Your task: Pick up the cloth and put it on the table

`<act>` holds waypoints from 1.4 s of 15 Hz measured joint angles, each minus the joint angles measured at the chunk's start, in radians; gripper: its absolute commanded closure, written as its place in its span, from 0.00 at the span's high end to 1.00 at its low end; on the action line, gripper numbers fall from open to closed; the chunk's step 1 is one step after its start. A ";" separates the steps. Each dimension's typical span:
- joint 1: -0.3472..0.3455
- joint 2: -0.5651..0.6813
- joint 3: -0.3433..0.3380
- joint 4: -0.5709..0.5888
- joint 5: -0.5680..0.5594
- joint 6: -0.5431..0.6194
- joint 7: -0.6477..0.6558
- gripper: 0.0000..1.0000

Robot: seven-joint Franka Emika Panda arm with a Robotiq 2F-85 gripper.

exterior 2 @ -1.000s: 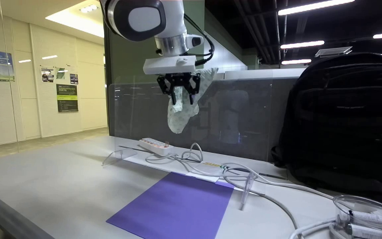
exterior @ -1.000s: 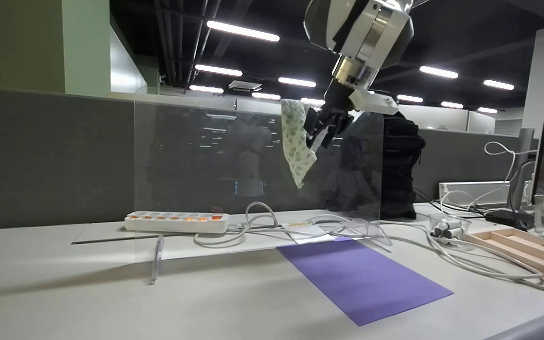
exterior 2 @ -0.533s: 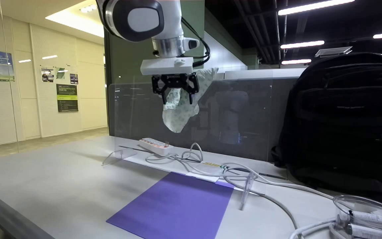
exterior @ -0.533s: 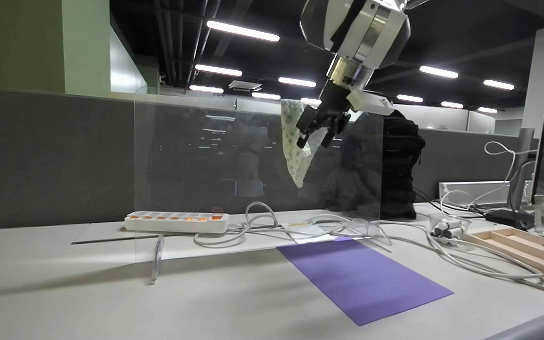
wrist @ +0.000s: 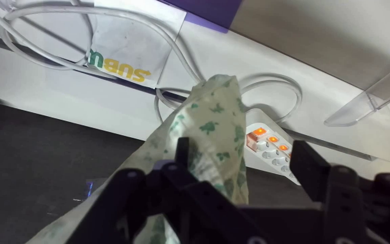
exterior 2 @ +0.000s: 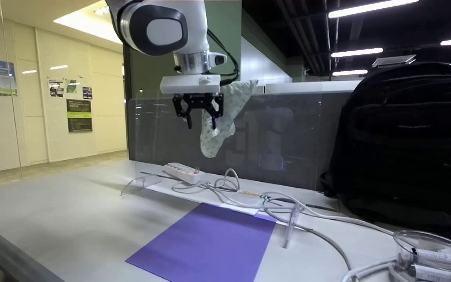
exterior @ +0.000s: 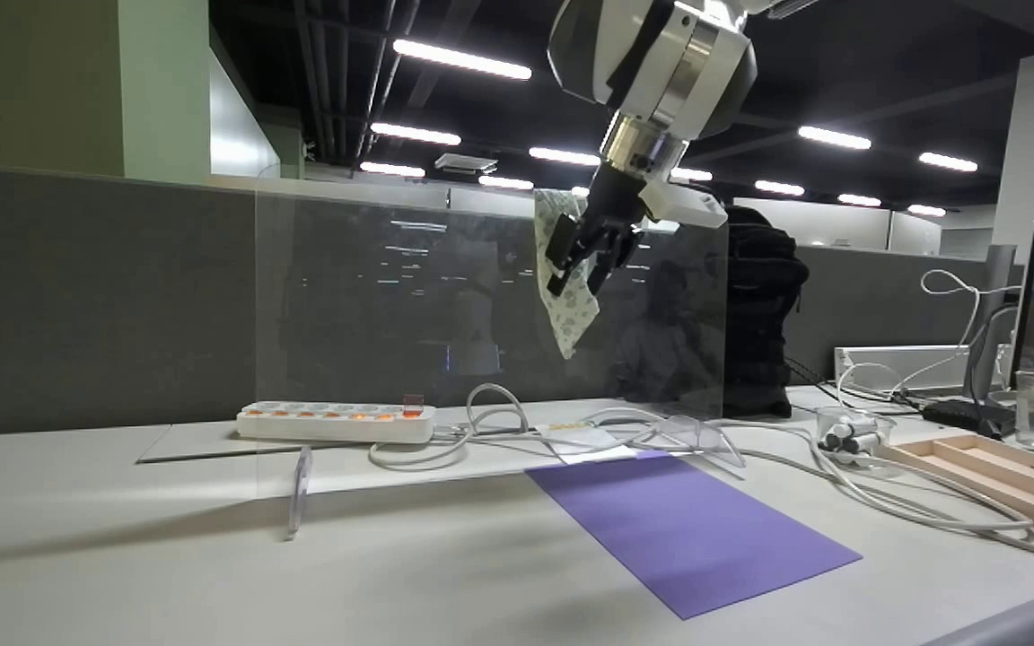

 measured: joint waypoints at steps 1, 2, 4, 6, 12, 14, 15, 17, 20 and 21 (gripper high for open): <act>0.000 0.003 0.000 0.005 0.002 0.000 0.000 0.39; -0.001 0.004 0.000 0.010 0.004 0.001 0.000 0.33; -0.005 0.004 -0.002 0.020 0.009 0.001 0.000 0.19; -0.010 0.004 -0.006 0.029 0.009 0.000 0.001 0.05; -0.024 -0.009 -0.035 0.035 -0.033 -0.007 0.023 0.00; -0.028 -0.016 -0.054 0.033 -0.112 -0.073 0.076 0.00; -0.050 -0.022 -0.044 0.028 -0.177 -0.137 0.121 0.00; -0.117 -0.042 0.007 0.009 -0.285 -0.273 0.189 0.00; -0.173 -0.094 0.062 -0.043 -0.378 -0.479 0.234 0.00; -0.183 -0.112 0.074 -0.063 -0.400 -0.539 0.245 0.00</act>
